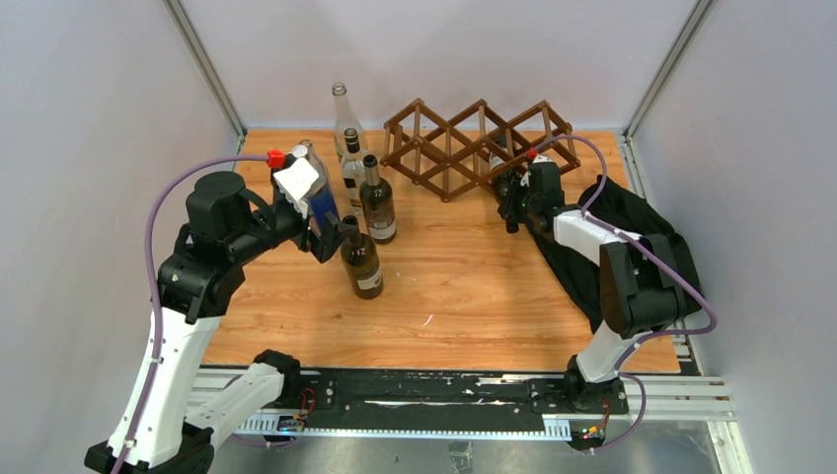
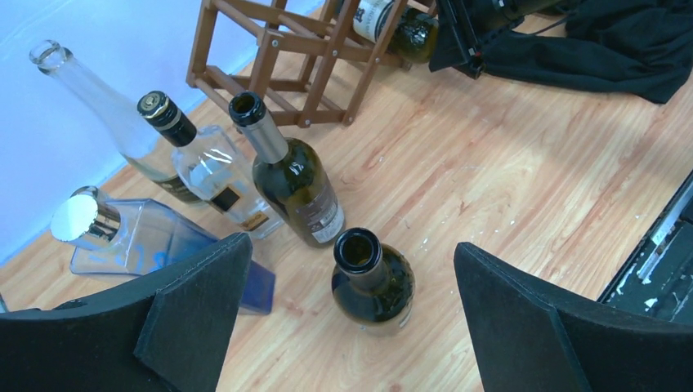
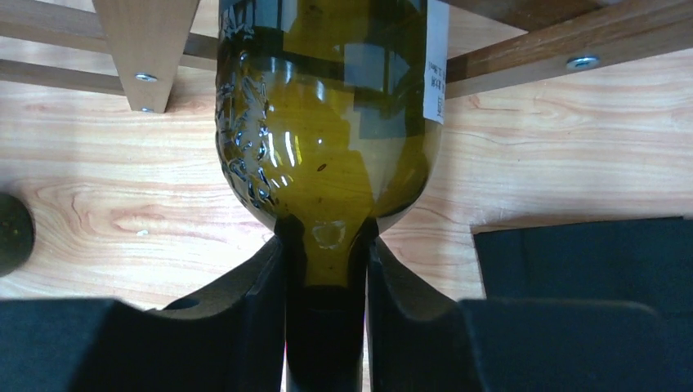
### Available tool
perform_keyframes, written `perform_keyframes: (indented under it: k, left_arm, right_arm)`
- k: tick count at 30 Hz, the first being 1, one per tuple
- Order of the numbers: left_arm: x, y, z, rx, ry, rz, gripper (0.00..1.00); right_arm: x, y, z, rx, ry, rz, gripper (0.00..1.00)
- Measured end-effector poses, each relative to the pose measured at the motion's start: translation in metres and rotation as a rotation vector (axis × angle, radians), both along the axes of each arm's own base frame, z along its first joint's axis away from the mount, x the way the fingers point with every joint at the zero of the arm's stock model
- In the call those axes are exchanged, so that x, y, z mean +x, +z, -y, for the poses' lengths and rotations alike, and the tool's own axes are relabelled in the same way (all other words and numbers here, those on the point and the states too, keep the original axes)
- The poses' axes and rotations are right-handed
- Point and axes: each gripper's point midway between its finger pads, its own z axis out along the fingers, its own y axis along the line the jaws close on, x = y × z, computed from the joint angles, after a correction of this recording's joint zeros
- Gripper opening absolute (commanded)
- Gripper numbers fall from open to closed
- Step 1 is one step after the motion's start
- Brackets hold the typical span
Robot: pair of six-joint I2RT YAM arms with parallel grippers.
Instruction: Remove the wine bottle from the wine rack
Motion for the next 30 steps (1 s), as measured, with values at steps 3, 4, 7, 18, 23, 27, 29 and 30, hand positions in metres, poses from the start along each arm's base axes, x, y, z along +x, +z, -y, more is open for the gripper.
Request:
perform_keyframes:
  k: [3,4,7,18,23,27,29,30]
  left_arm:
    - [-0.001,-0.001,-0.001,0.004,0.000,-0.001,1.00]
    - [-0.001,-0.001,-0.001,0.004,0.000,-0.002,1.00]
    - [0.000,-0.001,0.000,0.004,-0.001,-0.004,1.00]
    - [-0.001,-0.010,0.004,-0.006,-0.018,-0.031,1.00]
    - [-0.001,-0.014,0.006,-0.009,-0.027,-0.043,1.00]
    - [-0.002,-0.012,0.008,-0.015,-0.040,-0.040,1.00]
    - [-0.002,-0.013,0.008,-0.016,-0.041,-0.040,1.00]
    - [-0.003,-0.013,0.008,-0.016,-0.043,-0.041,1.00]
  right_arm:
    - [0.000,-0.002,0.002,0.015,-0.026,-0.001,0.00]
    - [0.000,-0.003,0.003,0.021,-0.038,-0.001,0.00]
    - [-0.003,-0.002,0.005,0.035,-0.065,0.009,0.00]
    - [-0.035,0.008,0.010,0.119,-0.129,0.028,0.00]
    - [-0.055,0.006,0.006,0.166,-0.135,0.029,0.00]
    - [-0.064,-0.001,-0.003,0.179,-0.140,0.030,0.00]
    - [-0.068,-0.004,-0.006,0.175,-0.149,0.035,0.00]
    - [-0.070,-0.005,-0.008,0.171,-0.152,0.041,0.00]
